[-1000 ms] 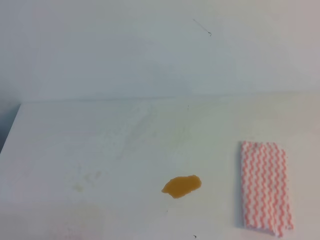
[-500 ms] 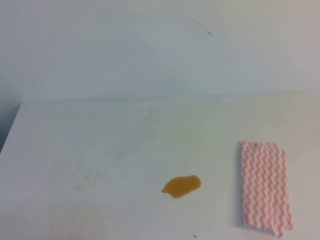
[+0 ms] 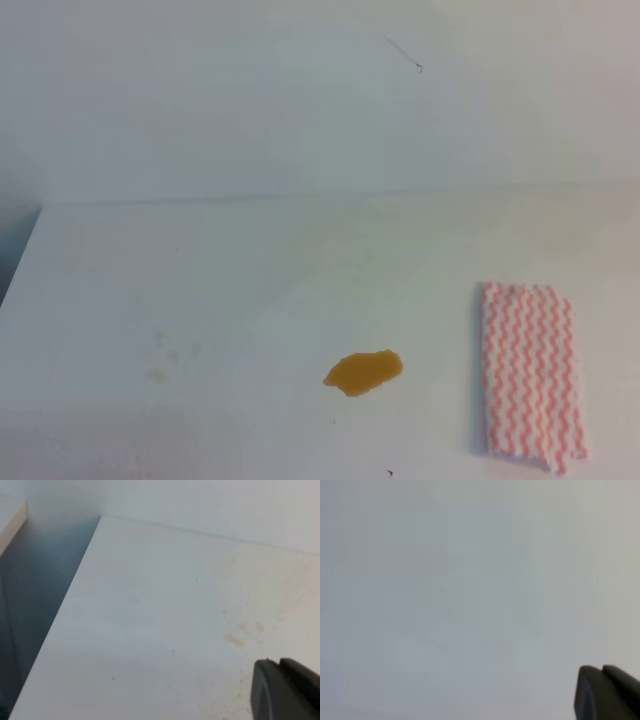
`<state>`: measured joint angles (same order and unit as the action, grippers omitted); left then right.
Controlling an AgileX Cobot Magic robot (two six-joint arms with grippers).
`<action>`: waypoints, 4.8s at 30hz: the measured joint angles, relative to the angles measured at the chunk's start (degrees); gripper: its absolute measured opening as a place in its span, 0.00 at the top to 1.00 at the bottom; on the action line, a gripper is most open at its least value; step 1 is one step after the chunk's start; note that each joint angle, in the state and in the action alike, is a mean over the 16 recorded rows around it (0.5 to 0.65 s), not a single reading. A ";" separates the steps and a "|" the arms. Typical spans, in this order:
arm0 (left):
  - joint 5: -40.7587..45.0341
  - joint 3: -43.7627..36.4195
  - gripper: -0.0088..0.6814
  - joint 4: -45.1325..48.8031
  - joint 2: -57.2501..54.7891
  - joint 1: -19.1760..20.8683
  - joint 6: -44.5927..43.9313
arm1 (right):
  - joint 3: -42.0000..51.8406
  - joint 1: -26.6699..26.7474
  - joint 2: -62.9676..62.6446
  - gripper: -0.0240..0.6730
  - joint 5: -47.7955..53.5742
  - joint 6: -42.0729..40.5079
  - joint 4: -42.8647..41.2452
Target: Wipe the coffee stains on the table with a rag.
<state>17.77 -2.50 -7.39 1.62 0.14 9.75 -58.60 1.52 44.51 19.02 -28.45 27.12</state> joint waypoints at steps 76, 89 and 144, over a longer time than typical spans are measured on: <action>0.00 0.00 0.99 0.00 -1.42 0.07 0.00 | -20.51 26.52 75.73 0.95 21.97 -7.11 11.92; 0.00 0.31 0.99 -0.01 -1.52 0.08 0.00 | -24.73 33.37 78.91 0.95 14.90 -7.33 16.55; 0.00 1.41 0.99 -0.03 -1.62 0.08 0.00 | -7.66 20.07 22.72 0.91 24.49 0.18 -5.16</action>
<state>17.77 -1.10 -7.42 0.00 0.22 9.75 -66.26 21.59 67.23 43.51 -28.27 21.95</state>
